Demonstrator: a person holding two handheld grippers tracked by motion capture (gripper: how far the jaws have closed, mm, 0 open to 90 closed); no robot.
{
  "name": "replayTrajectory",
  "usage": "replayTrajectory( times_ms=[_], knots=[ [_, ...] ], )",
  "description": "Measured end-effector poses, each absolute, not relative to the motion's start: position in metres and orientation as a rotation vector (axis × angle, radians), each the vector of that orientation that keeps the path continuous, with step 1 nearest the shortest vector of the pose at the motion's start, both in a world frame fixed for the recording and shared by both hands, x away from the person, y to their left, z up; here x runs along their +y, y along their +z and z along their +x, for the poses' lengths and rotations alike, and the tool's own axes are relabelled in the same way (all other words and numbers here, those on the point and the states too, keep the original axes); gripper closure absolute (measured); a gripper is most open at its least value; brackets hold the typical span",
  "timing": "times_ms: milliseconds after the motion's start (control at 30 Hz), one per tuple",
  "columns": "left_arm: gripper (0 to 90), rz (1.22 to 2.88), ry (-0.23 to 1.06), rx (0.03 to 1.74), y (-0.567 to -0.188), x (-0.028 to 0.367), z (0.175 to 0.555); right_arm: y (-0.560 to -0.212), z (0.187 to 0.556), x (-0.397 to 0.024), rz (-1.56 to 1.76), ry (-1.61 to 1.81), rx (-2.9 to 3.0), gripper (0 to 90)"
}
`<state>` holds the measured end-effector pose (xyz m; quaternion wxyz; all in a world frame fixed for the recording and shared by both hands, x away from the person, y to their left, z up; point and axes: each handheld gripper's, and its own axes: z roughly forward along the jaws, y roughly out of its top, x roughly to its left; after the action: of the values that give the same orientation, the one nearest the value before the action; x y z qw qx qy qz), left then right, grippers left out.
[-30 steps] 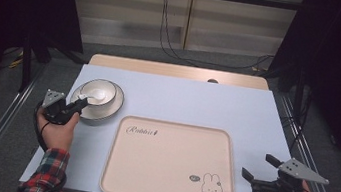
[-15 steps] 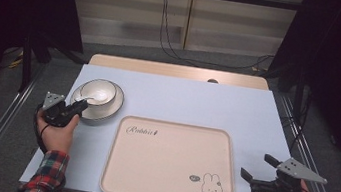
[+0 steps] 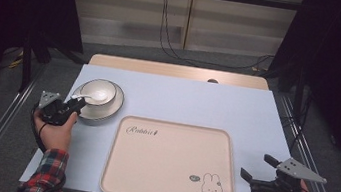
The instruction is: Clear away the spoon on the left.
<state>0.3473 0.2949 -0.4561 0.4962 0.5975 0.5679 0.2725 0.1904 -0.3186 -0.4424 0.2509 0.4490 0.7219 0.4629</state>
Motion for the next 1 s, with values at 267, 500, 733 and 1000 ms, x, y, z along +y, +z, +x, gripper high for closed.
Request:
replayTrajectory(
  times_ms=[267, 500, 733, 1000],
  knots=[
    [54.4, 1.401, 0.660, 1.405, -0.458, 0.296, 0.355, -0.443, 0.191, -0.318, 1.222, 1.259, 1.967, 2.5],
    [54.5, 1.367, 0.661, 1.414, -0.461, 0.298, 0.365, -0.445, 0.191, -0.319, 1.231, 1.264, 1.971, 2.5],
    [55.9, 1.270, 0.635, 1.473, -0.467, 0.303, 0.383, -0.446, 0.191, -0.325, 1.266, 1.274, 1.947, 2.5],
    [69.8, 1.264, 0.645, 1.468, -0.458, 0.305, 0.390, -0.447, 0.190, -0.330, 1.294, 1.294, 1.926, 2.5]
  ],
)
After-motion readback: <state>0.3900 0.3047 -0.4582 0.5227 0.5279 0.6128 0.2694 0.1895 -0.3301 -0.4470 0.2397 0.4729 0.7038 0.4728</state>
